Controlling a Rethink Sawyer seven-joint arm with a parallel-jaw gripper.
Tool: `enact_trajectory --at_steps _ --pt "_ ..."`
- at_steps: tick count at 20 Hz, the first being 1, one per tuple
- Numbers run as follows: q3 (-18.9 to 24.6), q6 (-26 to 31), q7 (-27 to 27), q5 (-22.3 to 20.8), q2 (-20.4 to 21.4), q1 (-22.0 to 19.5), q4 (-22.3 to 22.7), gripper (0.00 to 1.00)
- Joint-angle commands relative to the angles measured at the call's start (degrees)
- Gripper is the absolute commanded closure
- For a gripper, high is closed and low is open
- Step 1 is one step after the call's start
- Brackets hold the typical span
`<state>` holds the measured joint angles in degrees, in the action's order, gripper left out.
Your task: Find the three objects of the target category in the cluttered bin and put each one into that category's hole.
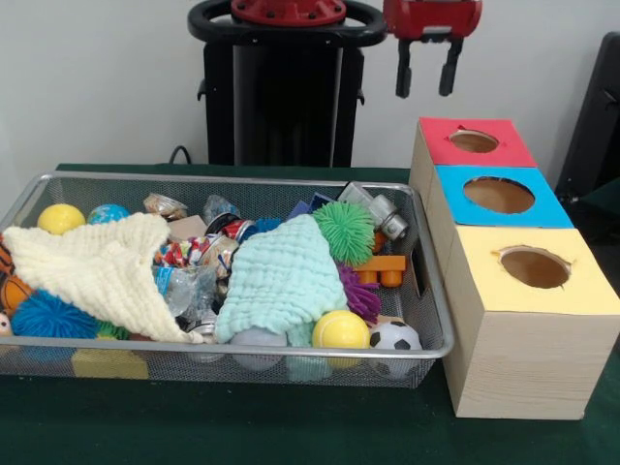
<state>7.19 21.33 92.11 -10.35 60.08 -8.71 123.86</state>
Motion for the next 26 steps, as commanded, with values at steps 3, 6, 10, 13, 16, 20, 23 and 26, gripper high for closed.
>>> enact_trajectory --at_steps 3,6,10,13,16,20,23,26 --pt "6.1 -1.6 -5.6 -11.9 -11.1 -3.5 -4.1 0.00" --pt "5.3 -0.7 -5.3 -15.3 -13.0 -3.9 -7.1 0.00" --pt "7.2 -1.8 -5.7 -18.0 -15.3 -7.7 -8.7 0.00" --pt "9.5 -2.2 -7.3 -19.6 -16.7 -11.7 -9.2 0.00" --pt "12.4 -1.2 -9.0 -21.3 -17.9 -16.1 -9.9 0.00" --pt "16.9 2.4 -12.5 -22.9 -19.4 -22.3 -10.7 0.00" --pt "19.2 5.3 -14.3 -24.1 -20.6 -25.6 -11.9 0.00" --pt "21.0 6.9 -16.0 -25.7 -22.5 -28.5 -13.3 0.00"
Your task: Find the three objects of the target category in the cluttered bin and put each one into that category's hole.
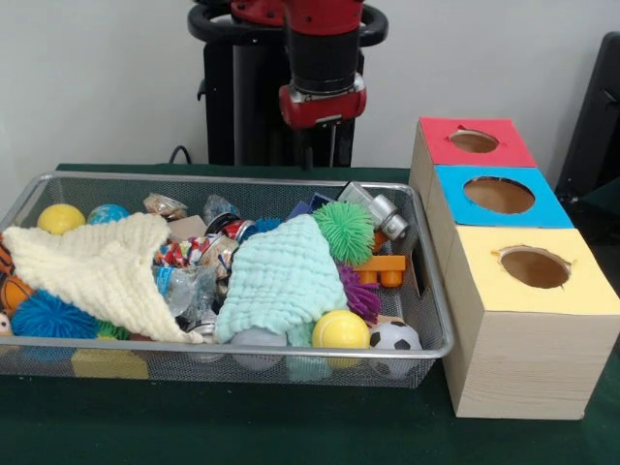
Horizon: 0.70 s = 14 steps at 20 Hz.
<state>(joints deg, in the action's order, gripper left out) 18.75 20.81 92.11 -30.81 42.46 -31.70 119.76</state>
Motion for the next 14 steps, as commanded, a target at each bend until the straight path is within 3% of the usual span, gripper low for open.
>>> enact_trajectory --at_steps 1,6,14 --pt "10.2 7.8 -16.4 -5.7 -5.5 -6.4 -9.5 0.00" --pt "13.1 9.9 -18.7 -8.1 -8.0 -10.4 -11.5 0.00" --pt "17.1 16.8 -20.7 -9.4 -9.0 -13.4 -14.9 0.00"
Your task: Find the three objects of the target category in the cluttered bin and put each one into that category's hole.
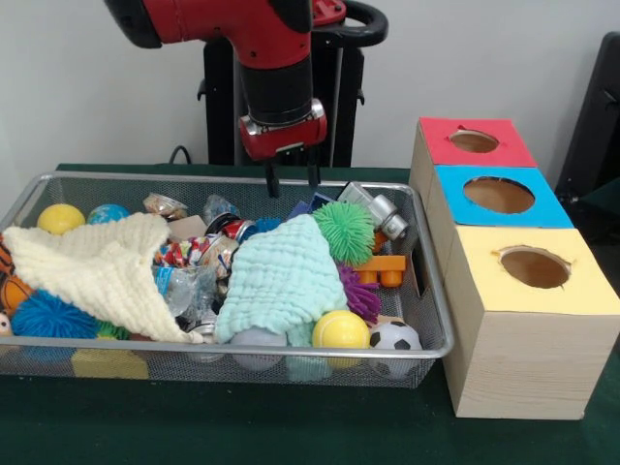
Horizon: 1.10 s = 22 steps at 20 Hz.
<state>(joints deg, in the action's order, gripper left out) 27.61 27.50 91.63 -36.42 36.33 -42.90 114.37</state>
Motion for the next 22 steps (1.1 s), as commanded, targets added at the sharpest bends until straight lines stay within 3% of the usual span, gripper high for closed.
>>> enact_trajectory --at_steps 1,8,15,22 --pt "8.7 10.8 -20.6 -3.8 -3.0 -2.6 -9.7 0.00" --pt "11.3 13.2 -22.3 -6.5 -3.2 -4.5 -11.8 0.00" --pt "15.2 9.6 -21.7 -9.2 -1.1 -6.6 -10.3 0.00" --pt "15.9 5.2 -17.9 -14.1 0.7 -5.1 -10.3 0.00"
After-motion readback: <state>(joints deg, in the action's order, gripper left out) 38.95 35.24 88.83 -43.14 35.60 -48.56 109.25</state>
